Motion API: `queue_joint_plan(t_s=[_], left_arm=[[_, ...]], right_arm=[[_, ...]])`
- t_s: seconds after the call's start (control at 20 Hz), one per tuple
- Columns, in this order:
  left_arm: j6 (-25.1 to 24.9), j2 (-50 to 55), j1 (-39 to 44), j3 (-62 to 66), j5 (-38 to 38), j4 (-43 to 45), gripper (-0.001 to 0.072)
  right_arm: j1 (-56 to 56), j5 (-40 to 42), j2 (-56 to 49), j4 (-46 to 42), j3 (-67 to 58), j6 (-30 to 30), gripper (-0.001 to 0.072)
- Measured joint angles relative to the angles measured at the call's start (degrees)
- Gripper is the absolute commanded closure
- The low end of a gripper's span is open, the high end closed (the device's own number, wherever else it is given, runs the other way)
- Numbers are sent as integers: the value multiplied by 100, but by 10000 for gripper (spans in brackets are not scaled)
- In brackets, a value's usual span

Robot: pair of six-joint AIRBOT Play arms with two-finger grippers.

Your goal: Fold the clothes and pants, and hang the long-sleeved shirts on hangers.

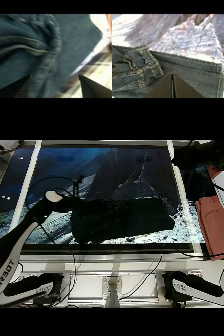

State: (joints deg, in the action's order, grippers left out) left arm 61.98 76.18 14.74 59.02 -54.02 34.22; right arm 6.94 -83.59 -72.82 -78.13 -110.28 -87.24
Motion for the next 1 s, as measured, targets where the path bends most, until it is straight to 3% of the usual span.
queue_joint_plan(t_s=[0.35,0.4,0.5,0.65,0.75,0.8,0.9,1.0], left_arm=[[-796,50,584,0,-306,1475,20],[-798,125,793,0,-313,1742,124],[-767,304,1209,0,-463,2127,428],[-695,487,1799,2,-984,2435,600],[-693,518,2122,2,-1274,2527,594],[-693,511,2245,2,-1373,2555,550],[-693,455,2376,2,-1519,2601,136],[-673,345,2387,2,-1615,2658,100]], right_arm=[[-11,74,11,-9,0,0,694],[-11,76,11,-11,0,0,694],[-11,70,11,-11,0,0,694],[-11,50,11,-11,0,0,694],[-11,42,11,-13,0,-2,694],[-11,33,11,-11,0,0,694],[-11,31,11,-13,0,0,694],[-11,28,11,-11,0,-2,694]])
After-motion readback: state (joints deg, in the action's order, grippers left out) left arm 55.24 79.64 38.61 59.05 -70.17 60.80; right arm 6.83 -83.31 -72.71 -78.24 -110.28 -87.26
